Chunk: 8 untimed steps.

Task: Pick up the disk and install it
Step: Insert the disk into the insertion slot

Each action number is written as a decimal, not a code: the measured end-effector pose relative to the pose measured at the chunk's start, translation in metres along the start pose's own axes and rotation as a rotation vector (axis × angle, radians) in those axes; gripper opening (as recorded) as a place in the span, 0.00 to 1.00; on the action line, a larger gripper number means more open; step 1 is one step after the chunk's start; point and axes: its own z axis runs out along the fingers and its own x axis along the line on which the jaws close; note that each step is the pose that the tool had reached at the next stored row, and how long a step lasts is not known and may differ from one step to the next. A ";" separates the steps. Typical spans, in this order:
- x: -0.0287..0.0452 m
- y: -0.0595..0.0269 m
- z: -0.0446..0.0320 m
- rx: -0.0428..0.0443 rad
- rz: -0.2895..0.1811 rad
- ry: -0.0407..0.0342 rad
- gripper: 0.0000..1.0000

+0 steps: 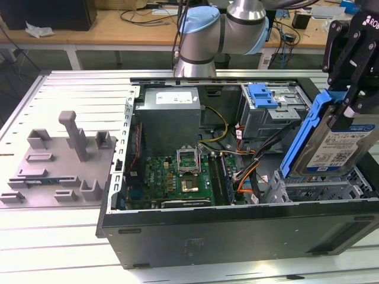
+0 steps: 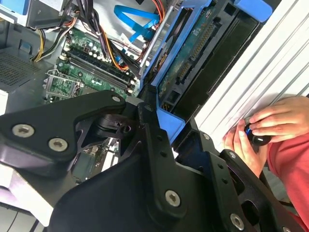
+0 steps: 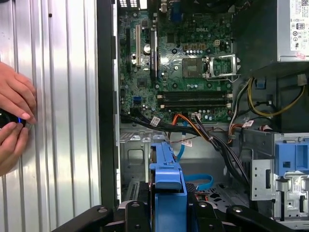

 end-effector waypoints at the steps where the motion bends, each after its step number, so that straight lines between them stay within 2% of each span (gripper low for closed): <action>1: 0.0000 0.0000 0.0014 0.0000 0.000 0.0000 0.37; 6: -0.0001 -0.0008 0.0137 0.0001 0.000 0.0000 0.37; 8: -0.0001 -0.0008 0.0148 0.0000 0.000 0.0000 0.37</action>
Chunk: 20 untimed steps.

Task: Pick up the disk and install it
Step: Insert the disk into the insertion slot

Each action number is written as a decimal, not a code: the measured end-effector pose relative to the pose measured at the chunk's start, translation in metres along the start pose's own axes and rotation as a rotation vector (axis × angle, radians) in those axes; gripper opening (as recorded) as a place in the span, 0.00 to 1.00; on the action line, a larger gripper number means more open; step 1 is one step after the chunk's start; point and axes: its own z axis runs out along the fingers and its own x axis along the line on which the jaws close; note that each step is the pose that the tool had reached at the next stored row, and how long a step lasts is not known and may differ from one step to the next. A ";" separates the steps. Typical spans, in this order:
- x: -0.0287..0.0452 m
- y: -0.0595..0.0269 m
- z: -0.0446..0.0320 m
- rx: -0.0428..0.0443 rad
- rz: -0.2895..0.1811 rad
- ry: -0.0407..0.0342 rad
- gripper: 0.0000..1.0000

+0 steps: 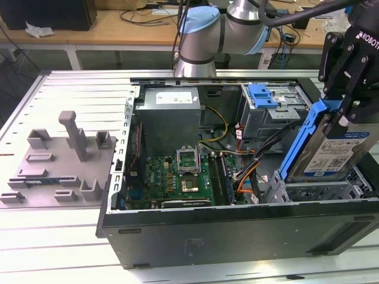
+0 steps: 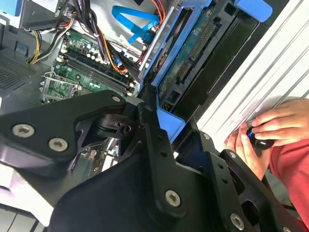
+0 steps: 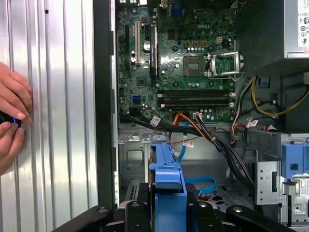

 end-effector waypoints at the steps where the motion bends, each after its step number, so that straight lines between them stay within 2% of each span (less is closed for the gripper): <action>1: 0.0000 0.0000 0.0011 0.0001 0.000 0.0000 0.37; 20: -0.0001 0.0001 0.0163 0.0000 0.000 0.0000 0.37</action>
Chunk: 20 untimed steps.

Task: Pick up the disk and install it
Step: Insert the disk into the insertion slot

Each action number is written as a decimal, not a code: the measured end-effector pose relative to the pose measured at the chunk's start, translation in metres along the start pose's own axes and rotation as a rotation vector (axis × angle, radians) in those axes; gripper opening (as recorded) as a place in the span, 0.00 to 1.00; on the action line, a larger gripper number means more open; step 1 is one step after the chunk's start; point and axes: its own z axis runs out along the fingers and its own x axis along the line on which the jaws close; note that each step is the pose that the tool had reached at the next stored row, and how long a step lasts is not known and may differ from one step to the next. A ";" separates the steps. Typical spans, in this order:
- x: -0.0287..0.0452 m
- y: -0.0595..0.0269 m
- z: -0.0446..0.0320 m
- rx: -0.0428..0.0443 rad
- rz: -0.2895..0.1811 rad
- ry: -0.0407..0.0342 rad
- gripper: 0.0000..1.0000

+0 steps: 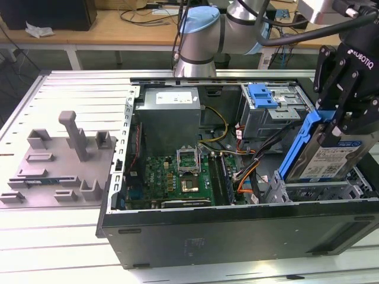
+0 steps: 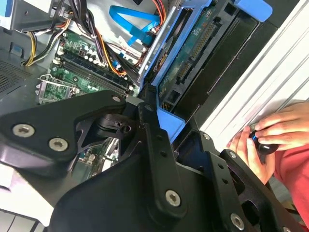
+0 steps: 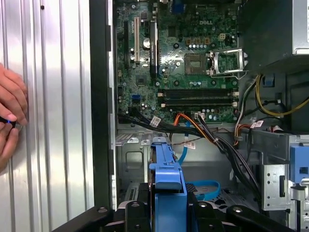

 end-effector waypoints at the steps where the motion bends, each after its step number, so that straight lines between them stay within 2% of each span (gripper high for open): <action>1: 0.0000 0.0000 0.0007 0.0000 0.000 0.0001 0.37; 20: -0.0001 0.0001 0.0172 0.0001 0.000 0.0001 0.37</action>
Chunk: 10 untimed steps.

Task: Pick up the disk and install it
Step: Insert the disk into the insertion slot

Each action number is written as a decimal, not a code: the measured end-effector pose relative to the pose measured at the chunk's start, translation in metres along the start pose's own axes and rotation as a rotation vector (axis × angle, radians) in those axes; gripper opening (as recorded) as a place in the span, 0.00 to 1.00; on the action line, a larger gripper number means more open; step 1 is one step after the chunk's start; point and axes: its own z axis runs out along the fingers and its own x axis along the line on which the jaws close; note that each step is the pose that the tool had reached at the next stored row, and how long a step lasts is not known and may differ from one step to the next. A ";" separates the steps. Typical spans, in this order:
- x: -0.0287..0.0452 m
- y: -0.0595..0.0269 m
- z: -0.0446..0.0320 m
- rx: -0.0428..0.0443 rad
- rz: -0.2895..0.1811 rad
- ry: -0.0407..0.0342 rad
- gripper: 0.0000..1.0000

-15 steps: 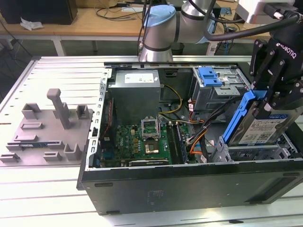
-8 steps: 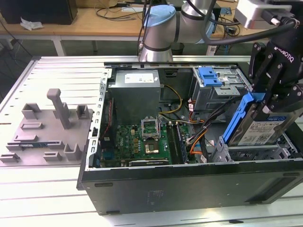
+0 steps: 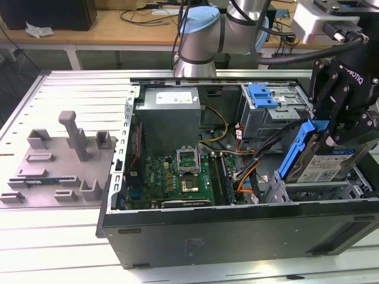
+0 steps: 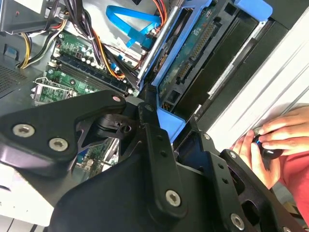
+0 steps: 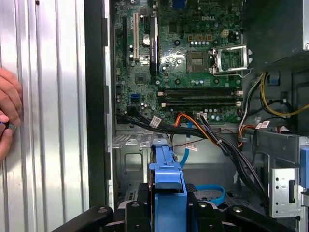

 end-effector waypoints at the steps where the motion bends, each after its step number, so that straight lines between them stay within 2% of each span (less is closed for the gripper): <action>1: 0.0000 0.0000 0.0007 0.0000 0.000 -0.0001 0.37; 6: 0.0000 0.0000 0.0023 0.0000 0.000 0.0001 0.37; 7: 0.0000 0.0000 0.0024 0.0000 0.000 -0.0001 0.44; 10: 0.0000 0.0000 0.0025 0.0000 0.000 -0.0001 0.44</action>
